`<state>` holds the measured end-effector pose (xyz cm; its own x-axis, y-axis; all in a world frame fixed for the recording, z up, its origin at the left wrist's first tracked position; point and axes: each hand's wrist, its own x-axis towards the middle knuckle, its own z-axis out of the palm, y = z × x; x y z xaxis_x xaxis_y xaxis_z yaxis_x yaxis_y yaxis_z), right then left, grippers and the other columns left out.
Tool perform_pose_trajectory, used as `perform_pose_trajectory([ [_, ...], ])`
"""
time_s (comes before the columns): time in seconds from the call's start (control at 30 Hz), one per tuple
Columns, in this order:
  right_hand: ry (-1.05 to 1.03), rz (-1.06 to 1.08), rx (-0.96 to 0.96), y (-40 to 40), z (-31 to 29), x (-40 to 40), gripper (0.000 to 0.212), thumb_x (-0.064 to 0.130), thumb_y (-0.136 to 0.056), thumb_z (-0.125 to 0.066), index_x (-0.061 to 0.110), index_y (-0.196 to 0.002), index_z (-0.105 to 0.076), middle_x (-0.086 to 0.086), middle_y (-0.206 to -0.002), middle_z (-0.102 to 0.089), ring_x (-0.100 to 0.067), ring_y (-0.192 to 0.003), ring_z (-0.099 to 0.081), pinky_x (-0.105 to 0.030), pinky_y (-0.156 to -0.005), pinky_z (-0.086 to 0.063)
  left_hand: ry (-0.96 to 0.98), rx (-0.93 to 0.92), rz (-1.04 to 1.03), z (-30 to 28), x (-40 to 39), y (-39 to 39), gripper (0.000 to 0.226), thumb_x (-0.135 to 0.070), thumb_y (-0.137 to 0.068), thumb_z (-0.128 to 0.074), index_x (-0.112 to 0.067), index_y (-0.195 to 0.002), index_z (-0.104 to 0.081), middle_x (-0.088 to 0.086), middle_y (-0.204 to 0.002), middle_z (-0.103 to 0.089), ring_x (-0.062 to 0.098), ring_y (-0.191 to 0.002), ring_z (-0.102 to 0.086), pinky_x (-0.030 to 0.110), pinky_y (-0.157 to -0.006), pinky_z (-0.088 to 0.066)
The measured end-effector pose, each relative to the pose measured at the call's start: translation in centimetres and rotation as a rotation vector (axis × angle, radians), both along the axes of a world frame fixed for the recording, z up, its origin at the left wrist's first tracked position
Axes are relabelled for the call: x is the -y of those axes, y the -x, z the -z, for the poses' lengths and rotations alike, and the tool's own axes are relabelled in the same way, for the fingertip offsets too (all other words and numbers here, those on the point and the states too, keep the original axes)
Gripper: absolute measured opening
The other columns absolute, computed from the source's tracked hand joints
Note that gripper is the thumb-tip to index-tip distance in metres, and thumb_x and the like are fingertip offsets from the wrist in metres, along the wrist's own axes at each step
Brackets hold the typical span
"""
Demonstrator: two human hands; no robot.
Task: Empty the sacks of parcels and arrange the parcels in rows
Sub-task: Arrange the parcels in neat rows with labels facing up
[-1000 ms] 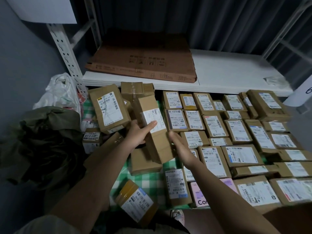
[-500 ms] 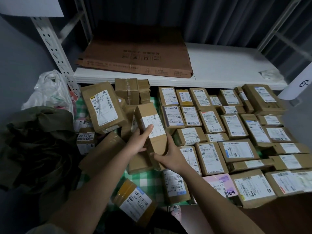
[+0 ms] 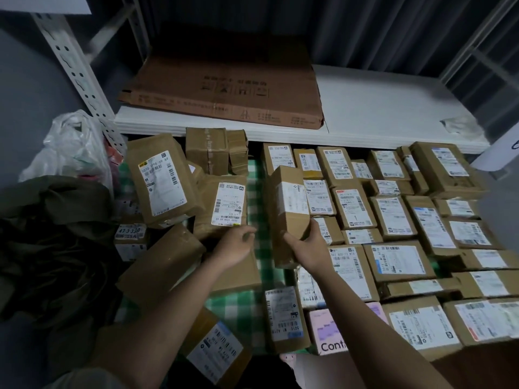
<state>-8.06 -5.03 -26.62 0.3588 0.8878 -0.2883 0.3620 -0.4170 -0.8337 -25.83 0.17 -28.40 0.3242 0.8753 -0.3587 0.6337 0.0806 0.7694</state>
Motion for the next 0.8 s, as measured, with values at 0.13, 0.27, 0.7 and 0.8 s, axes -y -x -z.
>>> perform_pose_trajectory([
  [0.13, 0.025, -0.081, 0.051, 0.5, -0.3, -3.7, 0.069, 0.039, -0.083, -0.071, 0.021, -0.140, -0.036, 0.006, -0.112, -0.055, -0.021, -0.105, -0.058, -0.044, -0.092, -0.052, -0.227, -0.168, -0.058, -0.3, -2.0, 0.0, 0.034, -0.012, -0.098, -0.043, -0.012, -0.130, -0.056, 0.008, -0.130, -0.054, 0.022, -0.121, -0.045, 0.028, -0.100, -0.035],
  [0.27, 0.061, -0.125, 0.083, 1.9, -0.1, -7.6, 0.072, 0.044, -0.083, -0.070, 0.022, -0.140, -0.031, 0.004, -0.121, -0.055, -0.022, -0.107, -0.057, -0.042, -0.093, -0.051, -0.345, -0.357, -0.005, -0.5, -4.5, 0.2, 0.042, -0.018, -0.096, -0.045, -0.017, -0.139, -0.047, 0.000, -0.146, -0.039, 0.020, -0.136, -0.026, 0.036, -0.113, -0.024],
  [0.7, 0.106, -0.140, 0.220, 5.0, 2.7, -12.4, 0.081, 0.053, -0.082, -0.064, 0.016, -0.142, -0.025, -0.011, -0.132, -0.053, -0.036, -0.120, -0.049, -0.046, -0.096, -0.045, -0.192, -0.515, -0.005, 1.1, -7.8, -0.2, 0.050, -0.024, -0.094, -0.046, -0.021, -0.143, -0.037, 0.006, -0.144, -0.031, 0.027, -0.134, -0.026, 0.037, -0.105, -0.031],
  [0.8, 0.181, -0.088, 0.085, 3.9, 2.7, -13.1, 0.070, 0.049, -0.084, -0.065, 0.015, -0.135, -0.032, -0.010, -0.128, -0.056, -0.034, -0.117, -0.053, -0.042, -0.094, -0.045, -0.184, -0.561, -0.021, 1.0, -8.6, -0.5, 0.048, -0.024, -0.095, -0.045, -0.019, -0.142, -0.038, 0.008, -0.144, -0.032, 0.029, -0.132, -0.028, 0.037, -0.103, -0.031],
])
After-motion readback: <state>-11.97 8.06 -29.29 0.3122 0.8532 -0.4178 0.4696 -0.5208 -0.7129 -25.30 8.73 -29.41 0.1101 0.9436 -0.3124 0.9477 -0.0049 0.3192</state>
